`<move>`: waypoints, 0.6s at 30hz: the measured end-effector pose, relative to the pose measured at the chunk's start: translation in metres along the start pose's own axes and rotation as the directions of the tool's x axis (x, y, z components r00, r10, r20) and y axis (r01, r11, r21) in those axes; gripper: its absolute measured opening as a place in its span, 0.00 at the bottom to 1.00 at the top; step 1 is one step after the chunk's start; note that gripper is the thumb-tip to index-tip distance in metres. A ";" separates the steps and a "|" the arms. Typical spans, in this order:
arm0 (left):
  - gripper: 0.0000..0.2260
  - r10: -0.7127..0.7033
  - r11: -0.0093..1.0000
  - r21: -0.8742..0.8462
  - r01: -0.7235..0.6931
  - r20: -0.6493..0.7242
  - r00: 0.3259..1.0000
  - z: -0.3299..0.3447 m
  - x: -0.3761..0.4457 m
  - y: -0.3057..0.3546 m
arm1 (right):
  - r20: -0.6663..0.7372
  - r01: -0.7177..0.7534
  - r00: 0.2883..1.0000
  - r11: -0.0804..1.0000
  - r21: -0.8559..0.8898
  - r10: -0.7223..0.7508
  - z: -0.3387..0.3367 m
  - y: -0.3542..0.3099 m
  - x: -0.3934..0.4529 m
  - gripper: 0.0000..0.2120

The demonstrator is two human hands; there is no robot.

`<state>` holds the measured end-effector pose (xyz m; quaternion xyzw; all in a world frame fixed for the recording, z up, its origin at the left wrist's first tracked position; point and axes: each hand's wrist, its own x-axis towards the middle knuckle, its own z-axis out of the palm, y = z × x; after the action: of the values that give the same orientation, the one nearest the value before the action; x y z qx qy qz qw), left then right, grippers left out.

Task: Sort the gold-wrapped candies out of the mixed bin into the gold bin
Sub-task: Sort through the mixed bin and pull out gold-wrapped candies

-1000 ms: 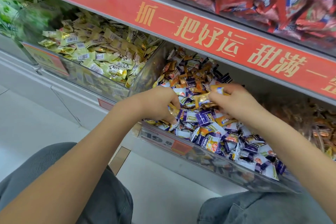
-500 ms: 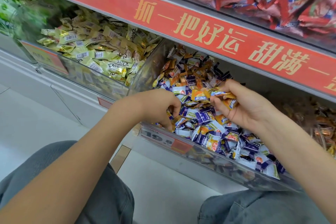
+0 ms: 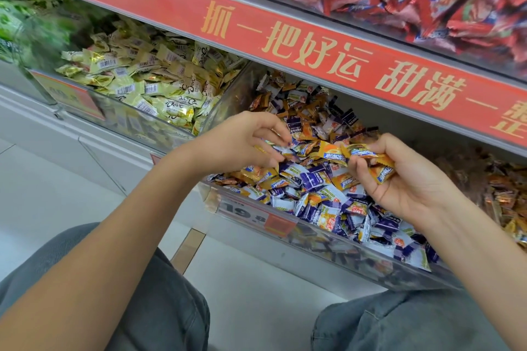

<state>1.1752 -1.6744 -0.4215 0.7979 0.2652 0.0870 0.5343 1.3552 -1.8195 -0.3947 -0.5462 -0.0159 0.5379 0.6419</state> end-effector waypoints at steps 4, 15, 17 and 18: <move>0.15 0.025 0.996 0.080 -0.026 0.008 1.000 0.006 -0.001 -0.004 | -0.014 0.004 1.000 1.000 0.006 -0.004 -0.007 0.001 -0.003 0.02; 0.23 -0.119 0.768 0.636 -0.067 0.244 0.962 0.010 0.010 -0.016 | -0.028 0.023 0.999 0.999 0.036 -0.022 -0.023 0.005 -0.007 0.04; 0.22 -0.136 0.722 0.683 -0.116 0.304 0.943 0.012 0.013 -0.017 | -0.028 0.024 0.999 0.999 0.033 -0.023 -0.023 0.006 -0.007 0.04; 0.21 -0.147 0.709 0.694 -0.122 0.315 0.938 0.012 0.014 -0.018 | -0.031 0.024 0.999 0.999 0.034 -0.023 -0.023 0.006 -0.007 0.04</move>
<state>1.1861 -1.6719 -0.4453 0.9412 0.1850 -0.1667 0.2281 1.3616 -1.8414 -0.4042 -0.5428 -0.0032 0.5224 0.6576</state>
